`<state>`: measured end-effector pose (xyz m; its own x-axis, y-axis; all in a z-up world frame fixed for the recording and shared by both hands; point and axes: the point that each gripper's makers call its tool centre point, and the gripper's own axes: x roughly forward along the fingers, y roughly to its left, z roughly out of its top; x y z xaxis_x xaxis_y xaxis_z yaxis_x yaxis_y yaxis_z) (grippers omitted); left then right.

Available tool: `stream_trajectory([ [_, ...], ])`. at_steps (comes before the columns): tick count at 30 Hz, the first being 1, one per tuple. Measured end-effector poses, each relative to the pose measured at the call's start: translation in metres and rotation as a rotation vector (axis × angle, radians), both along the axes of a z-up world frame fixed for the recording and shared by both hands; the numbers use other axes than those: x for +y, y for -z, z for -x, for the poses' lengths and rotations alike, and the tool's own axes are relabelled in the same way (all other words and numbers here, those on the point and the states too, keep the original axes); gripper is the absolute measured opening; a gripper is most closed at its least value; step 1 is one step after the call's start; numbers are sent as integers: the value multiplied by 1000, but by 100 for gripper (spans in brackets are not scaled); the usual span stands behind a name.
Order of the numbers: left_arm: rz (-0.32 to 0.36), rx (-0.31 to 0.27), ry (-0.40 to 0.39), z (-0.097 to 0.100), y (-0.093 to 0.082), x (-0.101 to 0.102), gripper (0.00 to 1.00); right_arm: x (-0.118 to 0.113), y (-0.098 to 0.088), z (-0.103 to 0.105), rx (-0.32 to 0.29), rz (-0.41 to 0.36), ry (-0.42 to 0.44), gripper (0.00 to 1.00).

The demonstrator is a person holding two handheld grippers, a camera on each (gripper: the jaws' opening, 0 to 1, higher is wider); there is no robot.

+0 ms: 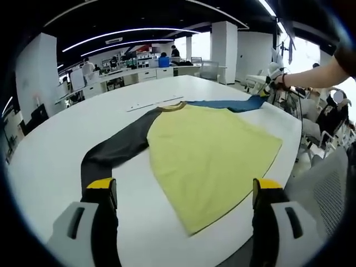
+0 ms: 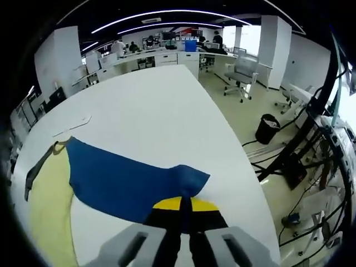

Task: Fold the garment on the visible template until the final outline fits inside the template.

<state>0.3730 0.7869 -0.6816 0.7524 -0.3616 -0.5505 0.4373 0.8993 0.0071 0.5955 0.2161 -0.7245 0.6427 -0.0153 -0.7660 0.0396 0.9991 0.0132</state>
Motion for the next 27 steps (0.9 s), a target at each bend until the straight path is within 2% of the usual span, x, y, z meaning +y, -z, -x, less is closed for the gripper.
stream_trajectory([
  [15, 0, 12, -13, 2, 2, 6, 99, 50, -13, -13, -15, -20, -77, 0],
  [16, 1, 14, -11, 2, 2, 6, 99, 61, -16, -7, -13, -23, -85, 0],
  [19, -3, 14, -11, 3, 2, 7, 99, 75, -19, -3, -10, -20, -103, 0],
  [27, -8, 23, -17, 5, 4, 11, 99, 105, -22, -7, 5, -36, -135, 0],
])
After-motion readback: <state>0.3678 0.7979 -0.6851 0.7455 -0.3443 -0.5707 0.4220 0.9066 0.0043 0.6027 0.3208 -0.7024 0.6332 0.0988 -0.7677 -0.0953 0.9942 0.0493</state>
